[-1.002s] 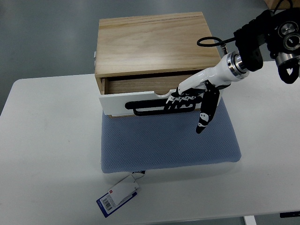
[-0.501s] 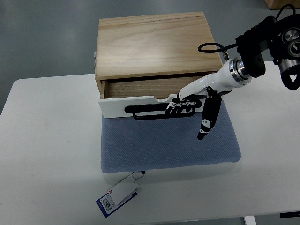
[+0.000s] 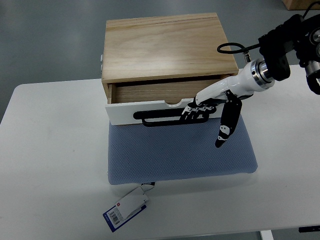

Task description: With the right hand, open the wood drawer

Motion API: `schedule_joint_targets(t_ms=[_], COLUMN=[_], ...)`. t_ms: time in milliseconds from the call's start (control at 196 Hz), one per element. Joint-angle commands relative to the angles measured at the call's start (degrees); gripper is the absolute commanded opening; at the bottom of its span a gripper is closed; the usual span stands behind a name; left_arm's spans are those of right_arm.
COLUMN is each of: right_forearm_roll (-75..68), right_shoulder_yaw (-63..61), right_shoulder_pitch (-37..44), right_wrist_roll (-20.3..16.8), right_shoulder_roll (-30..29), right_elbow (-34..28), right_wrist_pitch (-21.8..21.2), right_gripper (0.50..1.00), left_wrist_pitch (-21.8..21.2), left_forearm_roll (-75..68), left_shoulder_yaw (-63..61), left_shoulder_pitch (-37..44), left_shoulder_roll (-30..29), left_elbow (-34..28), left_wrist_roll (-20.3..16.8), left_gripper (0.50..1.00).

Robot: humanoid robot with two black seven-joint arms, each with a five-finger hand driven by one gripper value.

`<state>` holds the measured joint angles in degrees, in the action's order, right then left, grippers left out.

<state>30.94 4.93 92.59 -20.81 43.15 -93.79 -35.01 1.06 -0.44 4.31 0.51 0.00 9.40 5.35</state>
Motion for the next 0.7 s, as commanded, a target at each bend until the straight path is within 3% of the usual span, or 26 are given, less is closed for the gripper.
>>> schedule_joint_targets(t_ms=[0,491,695], right_forearm_roll=[0.00,-0.62,-11.61], right_shoulder_yaw=[-0.27,-5.19,-9.23], right_shoulder_pitch=[0.05,2.60,6.64], right_wrist_roll=[0.06,0.24,0.24], right_shoulder_roll=[0.27,1.76,4.22], right_elbow=[-0.26,-0.17,2.82], right_wrist_pitch=[0.01,0.01,0.01], right_gripper=[0.928,0.926,0.928], left_wrist_pitch=[-0.01,-0.01,-0.01], left_forearm_roll=[0.00,0.00,0.00], left_shoulder_yaw=[0.00,0.00,0.00], left_shoulder_pitch=[0.02,-0.07,-0.07], left_shoulder_roll=[0.00,0.00,0.00], left_elbow=[0.00,0.00,0.00], left_wrist_roll=[0.01,0.01,-0.08], left_gripper=[1.000,1.000,1.000])
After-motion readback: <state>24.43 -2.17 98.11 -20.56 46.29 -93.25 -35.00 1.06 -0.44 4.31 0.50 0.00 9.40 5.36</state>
